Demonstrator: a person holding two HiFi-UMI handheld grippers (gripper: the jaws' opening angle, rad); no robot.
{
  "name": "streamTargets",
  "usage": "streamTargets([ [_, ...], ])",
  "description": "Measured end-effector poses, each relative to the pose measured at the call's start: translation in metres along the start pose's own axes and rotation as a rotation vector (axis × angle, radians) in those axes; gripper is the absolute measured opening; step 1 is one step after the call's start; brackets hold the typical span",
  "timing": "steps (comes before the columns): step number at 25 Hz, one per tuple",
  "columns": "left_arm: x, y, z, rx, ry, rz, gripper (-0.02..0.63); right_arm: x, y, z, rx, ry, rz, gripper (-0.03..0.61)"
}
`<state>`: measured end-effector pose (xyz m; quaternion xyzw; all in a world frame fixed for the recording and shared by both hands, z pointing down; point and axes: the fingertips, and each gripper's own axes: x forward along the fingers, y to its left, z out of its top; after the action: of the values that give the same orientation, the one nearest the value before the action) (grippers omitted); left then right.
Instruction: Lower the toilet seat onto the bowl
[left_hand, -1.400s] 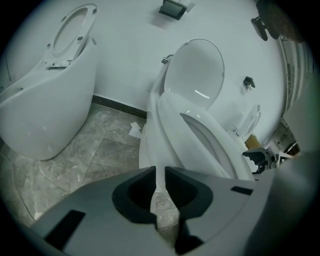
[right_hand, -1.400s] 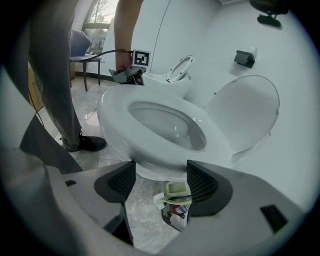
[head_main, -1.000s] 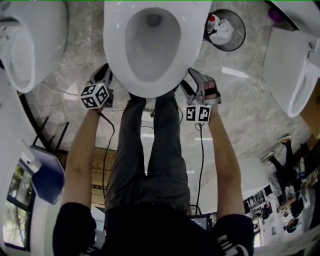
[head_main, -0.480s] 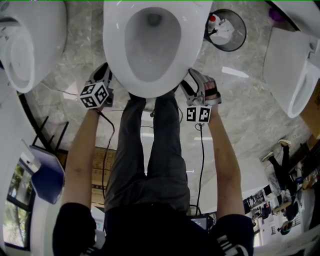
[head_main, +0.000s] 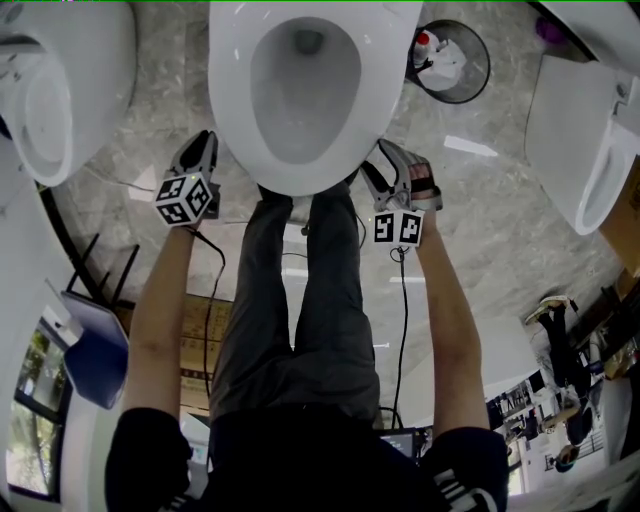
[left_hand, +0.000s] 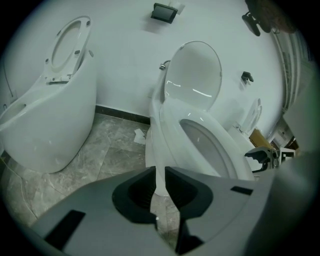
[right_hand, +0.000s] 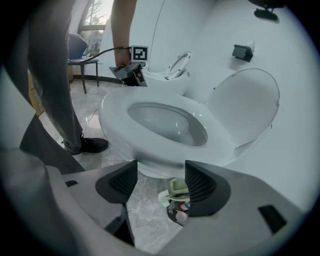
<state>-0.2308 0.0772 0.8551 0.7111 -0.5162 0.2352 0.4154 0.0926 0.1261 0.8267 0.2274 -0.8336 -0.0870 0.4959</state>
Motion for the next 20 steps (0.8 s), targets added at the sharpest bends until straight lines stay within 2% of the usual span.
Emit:
streamTargets([
  [3, -0.015, -0.004, 0.015, 0.035, -0.026, -0.005, 0.072, -0.016, -0.01, 0.009, 0.064, -0.036, -0.037, 0.279],
  [4, -0.02, -0.006, 0.021, 0.051, -0.035, -0.009, 0.072, -0.022, -0.017, 0.013, 0.089, -0.052, -0.062, 0.241],
  [5, -0.024, -0.009, 0.027, 0.068, -0.044, -0.012, 0.072, -0.028, -0.024, 0.017, 0.116, -0.066, -0.083, 0.23],
  [12, -0.064, -0.04, 0.079, 0.161, -0.104, -0.027, 0.072, -0.064, -0.079, 0.051, 0.278, -0.111, -0.178, 0.225],
  [20, -0.12, -0.09, 0.15, 0.268, -0.218, -0.043, 0.072, -0.125, -0.143, 0.084, 0.541, -0.186, -0.278, 0.143],
])
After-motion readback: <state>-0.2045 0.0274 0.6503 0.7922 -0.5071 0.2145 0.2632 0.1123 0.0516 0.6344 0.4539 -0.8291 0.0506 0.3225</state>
